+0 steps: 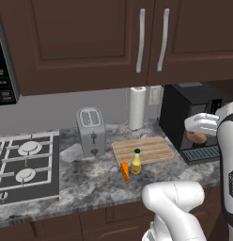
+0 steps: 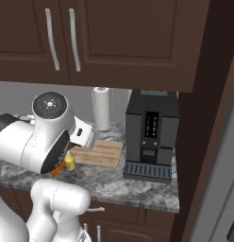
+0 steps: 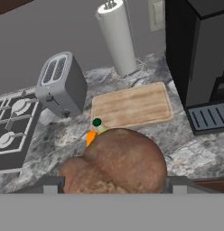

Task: Retrieve the reheated potato from the microwave, then place the potato, cheese, and condiment on the cutting board.

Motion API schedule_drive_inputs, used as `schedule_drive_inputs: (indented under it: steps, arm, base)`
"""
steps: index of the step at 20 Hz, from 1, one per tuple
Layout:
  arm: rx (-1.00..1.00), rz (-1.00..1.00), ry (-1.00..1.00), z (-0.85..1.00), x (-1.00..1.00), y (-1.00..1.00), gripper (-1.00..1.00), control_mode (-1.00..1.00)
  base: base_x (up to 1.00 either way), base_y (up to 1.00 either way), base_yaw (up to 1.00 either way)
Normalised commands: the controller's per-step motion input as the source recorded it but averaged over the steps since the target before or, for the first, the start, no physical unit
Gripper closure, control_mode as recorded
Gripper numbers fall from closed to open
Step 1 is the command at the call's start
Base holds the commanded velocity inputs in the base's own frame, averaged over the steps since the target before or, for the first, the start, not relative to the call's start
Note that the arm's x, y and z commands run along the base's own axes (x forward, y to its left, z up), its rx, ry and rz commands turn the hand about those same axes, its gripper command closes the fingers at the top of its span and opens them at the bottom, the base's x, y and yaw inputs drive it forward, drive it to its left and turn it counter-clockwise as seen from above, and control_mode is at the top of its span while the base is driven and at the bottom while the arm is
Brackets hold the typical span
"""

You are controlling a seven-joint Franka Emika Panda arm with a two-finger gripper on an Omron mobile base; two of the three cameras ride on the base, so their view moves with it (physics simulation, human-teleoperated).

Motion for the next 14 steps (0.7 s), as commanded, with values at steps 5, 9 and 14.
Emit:
schedule_drive_inputs:
  steps: [5, 9, 14]
  arm:
    - [0.0, 0.0, 0.0, 0.0, 0.0, 0.0, 1.0, -1.0]
    - [-0.06, 0.01, 0.0, -0.04, 0.11, 0.03, 1.0, -1.0]
    - [-0.14, 0.03, 0.0, -0.24, 0.48, 0.0, 1.0, -1.0]
  base:
    - [0.0, 0.0, 0.0]
    - [0.0, 0.0, 0.0]
    - [0.0, 0.0, 0.0]
